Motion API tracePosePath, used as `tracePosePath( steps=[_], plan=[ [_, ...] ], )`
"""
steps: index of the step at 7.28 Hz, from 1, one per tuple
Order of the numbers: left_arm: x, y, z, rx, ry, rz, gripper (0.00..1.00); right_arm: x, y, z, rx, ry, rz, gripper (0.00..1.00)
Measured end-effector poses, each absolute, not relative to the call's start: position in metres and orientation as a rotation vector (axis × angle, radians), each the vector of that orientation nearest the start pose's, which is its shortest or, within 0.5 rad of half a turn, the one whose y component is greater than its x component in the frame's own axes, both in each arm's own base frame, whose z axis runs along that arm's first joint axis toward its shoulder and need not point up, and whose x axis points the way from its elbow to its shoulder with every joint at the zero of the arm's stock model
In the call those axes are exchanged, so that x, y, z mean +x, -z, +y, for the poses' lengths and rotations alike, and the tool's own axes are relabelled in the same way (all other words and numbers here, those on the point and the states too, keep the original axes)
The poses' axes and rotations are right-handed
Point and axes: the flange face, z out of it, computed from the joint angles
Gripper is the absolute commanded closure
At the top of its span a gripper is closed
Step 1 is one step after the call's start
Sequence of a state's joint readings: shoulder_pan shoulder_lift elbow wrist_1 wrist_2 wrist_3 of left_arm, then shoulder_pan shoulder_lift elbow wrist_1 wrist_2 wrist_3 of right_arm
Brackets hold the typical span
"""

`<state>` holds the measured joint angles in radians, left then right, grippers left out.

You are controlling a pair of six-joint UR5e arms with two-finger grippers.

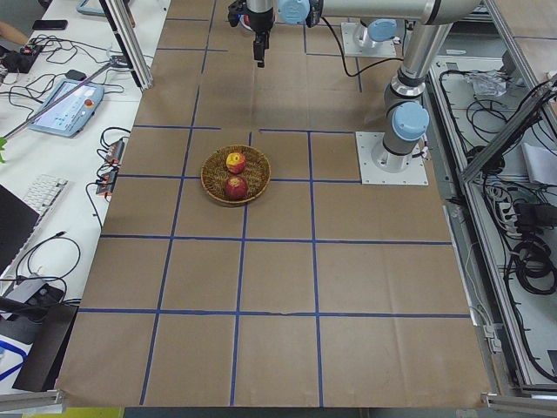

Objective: Transfer apple from basket to plate
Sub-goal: 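Move the left gripper down over the yellow-red apple in the wicker basket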

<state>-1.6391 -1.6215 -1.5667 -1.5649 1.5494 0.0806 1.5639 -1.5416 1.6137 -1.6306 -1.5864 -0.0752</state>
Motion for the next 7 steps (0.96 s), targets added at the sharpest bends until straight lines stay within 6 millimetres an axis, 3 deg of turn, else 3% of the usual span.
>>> tracePosePath(
  steps=[4, 7],
  plan=[
    [-0.168, -0.467, -0.494, 0.231, -0.062, 3.151, 0.01, 0.128, -0.458, -0.503, -0.107, -0.02, 3.156, 0.0],
    [-0.165, -0.486, -0.492, 0.251, -0.014, 3.121, 0.01, 0.128, -0.459, -0.503, -0.107, -0.02, 3.157, 0.0]
  ],
)
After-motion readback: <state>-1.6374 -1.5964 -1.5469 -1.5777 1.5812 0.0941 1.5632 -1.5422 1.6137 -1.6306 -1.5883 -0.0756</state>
